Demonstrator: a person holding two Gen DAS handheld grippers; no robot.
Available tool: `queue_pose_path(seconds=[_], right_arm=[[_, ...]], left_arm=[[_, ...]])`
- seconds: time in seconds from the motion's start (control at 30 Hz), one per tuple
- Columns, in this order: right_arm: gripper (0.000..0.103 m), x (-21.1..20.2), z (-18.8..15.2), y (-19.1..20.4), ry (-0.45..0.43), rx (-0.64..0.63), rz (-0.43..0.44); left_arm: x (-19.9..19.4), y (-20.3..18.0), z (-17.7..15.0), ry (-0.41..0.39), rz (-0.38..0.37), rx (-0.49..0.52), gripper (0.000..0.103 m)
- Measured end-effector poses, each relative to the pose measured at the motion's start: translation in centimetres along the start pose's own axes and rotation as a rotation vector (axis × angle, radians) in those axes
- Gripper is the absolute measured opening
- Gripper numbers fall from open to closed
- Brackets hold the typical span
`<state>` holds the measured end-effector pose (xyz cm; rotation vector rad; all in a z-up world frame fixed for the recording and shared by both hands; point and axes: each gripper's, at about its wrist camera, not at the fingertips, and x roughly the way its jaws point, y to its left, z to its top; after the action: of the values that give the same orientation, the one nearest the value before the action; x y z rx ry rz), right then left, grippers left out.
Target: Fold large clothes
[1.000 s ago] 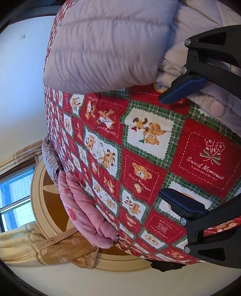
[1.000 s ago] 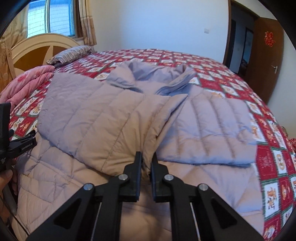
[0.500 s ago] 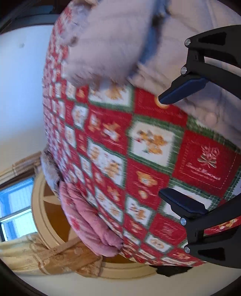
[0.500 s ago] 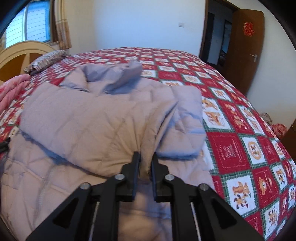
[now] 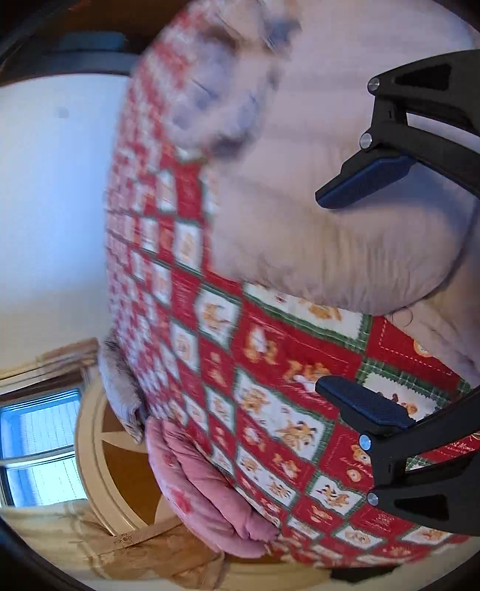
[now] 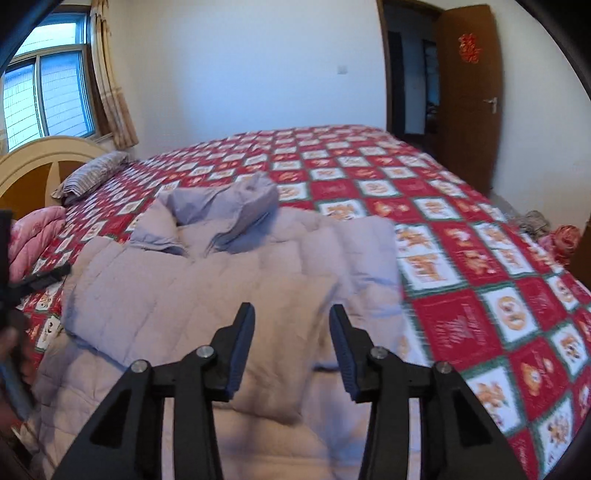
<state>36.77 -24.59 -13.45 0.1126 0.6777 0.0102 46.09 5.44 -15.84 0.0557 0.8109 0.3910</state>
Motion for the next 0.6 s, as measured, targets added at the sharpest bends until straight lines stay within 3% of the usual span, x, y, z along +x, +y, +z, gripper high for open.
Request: queue_pose_path(seconds=[0.1,0.27,0.6], right_arm=[[0.044,2.5,-0.2,0.7,0.042,-0.016,-0.007],[0.042,6.3,-2.4,1.8,0.120,-0.082,-0.009],[0.042,7.3,-3.8,1.6,0.151,-0.101,-0.019]], left_arm=[[2.7,0.5,-1.3,0.030,0.041,-0.002,0.092],[3.6,1.7,-2.4,0.039,-0.002,-0.043,0.095],[4.8,2.4,-3.0,0.077,-0.031,-0.085,0.102]])
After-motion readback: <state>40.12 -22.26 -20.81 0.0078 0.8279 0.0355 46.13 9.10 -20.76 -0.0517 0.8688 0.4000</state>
